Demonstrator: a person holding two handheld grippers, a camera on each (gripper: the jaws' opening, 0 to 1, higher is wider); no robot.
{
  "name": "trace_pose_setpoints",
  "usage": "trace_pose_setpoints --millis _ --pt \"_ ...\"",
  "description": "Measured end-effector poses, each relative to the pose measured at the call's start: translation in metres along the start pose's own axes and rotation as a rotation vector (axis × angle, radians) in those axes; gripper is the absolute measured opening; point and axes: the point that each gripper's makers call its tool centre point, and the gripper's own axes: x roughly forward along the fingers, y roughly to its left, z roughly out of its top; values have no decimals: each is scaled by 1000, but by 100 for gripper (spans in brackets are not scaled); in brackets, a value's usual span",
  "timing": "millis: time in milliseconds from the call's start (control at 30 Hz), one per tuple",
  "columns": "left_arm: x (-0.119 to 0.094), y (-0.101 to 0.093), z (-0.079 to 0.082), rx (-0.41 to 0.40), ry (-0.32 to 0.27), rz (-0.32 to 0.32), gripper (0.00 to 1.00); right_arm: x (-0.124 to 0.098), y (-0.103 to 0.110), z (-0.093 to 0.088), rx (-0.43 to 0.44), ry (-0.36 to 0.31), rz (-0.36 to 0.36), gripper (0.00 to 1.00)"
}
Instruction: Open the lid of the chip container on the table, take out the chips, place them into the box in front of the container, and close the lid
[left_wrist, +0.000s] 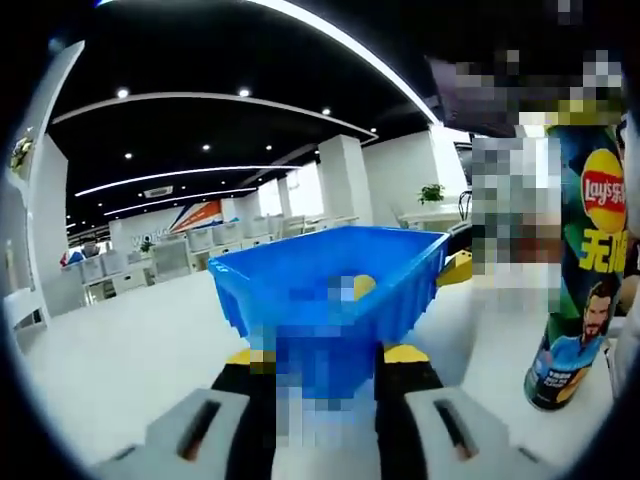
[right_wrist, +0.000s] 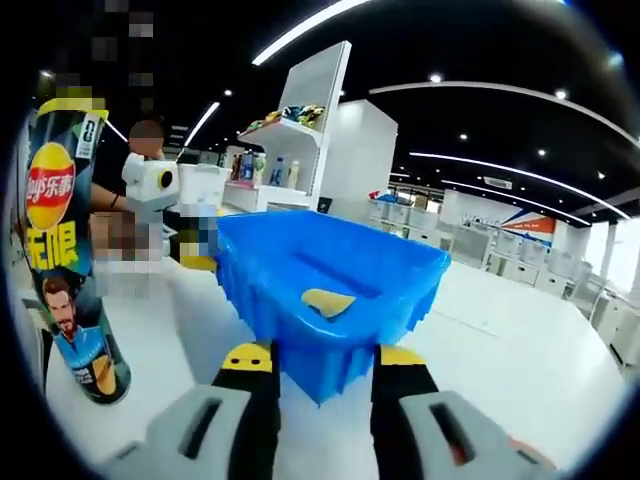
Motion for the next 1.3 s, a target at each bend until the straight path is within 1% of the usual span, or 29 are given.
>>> trace_pose_setpoints --millis 133,367,467,633,733,800,833,867,900,967,1200,1233,1267,1300 --pt "12 8 -4 3 17 -6 36 9 -9 -7 0 19 -4 33" --pt "29 16 -14 3 47 -13 36 24 -25 -17 2 41 -9 33" --pt "34 18 -17 -6 53 -17 36 27 -29 -21 8 52 -7 33" --pt "42 23 -29 -28 79 -22 37 35 -35 -27 -8 74 -7 33" --pt "44 25 -33 -36 91 -24 37 38 -33 -30 -13 87 -2 34" --pt "46 25 -38 -46 111 -26 37 42 -36 -34 -13 96 3 34" --pt "46 24 -48 -65 156 -32 37 42 -34 -38 -13 106 11 34" --pt "46 23 -51 -70 167 -33 37 42 -32 -41 -13 112 13 34" --pt "47 25 -46 -59 138 -32 37 42 -31 -45 -6 124 18 35" --pt "47 26 -46 -65 136 -33 37 44 -33 -42 -2 110 19 35" --pt "48 28 -48 -68 130 -37 38 42 -29 -41 5 113 15 36" --pt "48 29 -48 -69 129 -38 38 41 -29 -41 -5 113 16 36" --pt "49 30 -49 -74 127 -38 38 42 -29 -42 -49 116 22 37" --pt "48 29 -48 -73 127 -39 39 42 -28 -43 -74 120 25 37"
